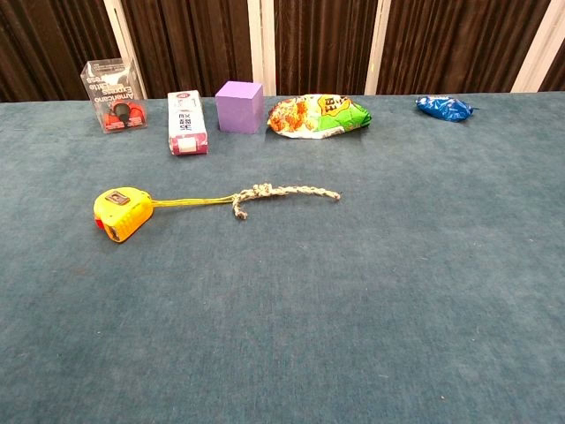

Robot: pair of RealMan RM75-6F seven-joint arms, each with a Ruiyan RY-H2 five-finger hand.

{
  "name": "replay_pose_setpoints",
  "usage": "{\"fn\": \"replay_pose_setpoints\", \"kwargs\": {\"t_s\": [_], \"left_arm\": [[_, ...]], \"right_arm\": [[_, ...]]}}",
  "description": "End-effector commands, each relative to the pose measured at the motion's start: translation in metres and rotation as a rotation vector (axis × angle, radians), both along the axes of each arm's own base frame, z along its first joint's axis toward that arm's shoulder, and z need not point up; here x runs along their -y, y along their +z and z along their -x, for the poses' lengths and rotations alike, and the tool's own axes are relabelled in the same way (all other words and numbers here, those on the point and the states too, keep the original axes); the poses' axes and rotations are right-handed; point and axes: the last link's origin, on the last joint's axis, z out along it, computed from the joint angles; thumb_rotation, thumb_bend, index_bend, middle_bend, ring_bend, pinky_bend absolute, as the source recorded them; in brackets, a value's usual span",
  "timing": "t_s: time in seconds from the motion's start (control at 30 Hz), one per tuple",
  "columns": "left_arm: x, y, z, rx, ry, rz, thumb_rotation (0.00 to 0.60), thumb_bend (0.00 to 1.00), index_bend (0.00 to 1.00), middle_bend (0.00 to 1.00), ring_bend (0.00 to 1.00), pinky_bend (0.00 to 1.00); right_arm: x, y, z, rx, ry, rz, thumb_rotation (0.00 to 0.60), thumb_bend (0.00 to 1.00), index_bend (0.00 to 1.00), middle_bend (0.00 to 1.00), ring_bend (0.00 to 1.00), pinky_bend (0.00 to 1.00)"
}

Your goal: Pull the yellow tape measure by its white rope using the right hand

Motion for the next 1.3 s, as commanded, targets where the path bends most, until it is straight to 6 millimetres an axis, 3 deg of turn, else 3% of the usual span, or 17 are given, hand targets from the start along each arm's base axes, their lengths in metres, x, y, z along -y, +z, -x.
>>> {"fn": "replay_pose_setpoints", "kwargs": {"t_s": [0.03,0.37,0.53,0.7,1.0,1.17,1.3], "left_arm": [[0.0,0.0,0.0,0.0,0.001,0.0,0.6,0.0,0.0,0.0,0.0,0.0],[0.002,0.001,0.0,0.002,0.0,-0.005,0.6,0.0,0.0,0.0,0.0,0.0],[0.001,0.001,0.0,0.008,0.004,-0.007,0.6,0.0,0.0,0.0,0.0,0.0],[0.0,0.001,0.0,0.019,0.013,-0.006,0.6,0.0,0.0,0.0,0.0,0.0],[0.0,0.001,0.0,0.032,0.023,-0.003,0.6,0.0,0.0,0.0,0.0,0.0],[0.0,0.003,0.001,0.047,0.037,-0.008,0.6,0.0,0.0,0.0,0.0,0.0],[-0.002,0.003,0.002,0.052,0.041,-0.003,0.6,0.0,0.0,0.0,0.0,0.0]], "right_arm": [[0.0,0.0,0.0,0.0,0.001,-0.001,0.6,0.29,0.0,0.0,0.0,0.0],[0.0,0.0,-0.003,0.017,0.006,-0.003,0.6,0.29,0.0,0.0,0.0,0.0],[0.013,-0.002,-0.01,0.026,0.045,0.004,0.6,0.29,0.0,0.0,0.0,0.0],[0.042,-0.011,-0.032,0.082,0.08,-0.01,0.6,0.29,0.09,0.0,0.0,0.0],[0.114,-0.045,-0.099,0.078,0.166,-0.035,0.6,0.29,0.36,0.0,0.0,0.0],[0.146,-0.072,-0.132,0.083,0.173,-0.058,0.6,0.29,0.41,0.03,0.0,0.0],[0.16,-0.094,-0.149,0.088,0.157,-0.087,0.6,0.29,0.44,0.05,0.0,0.0]]}}
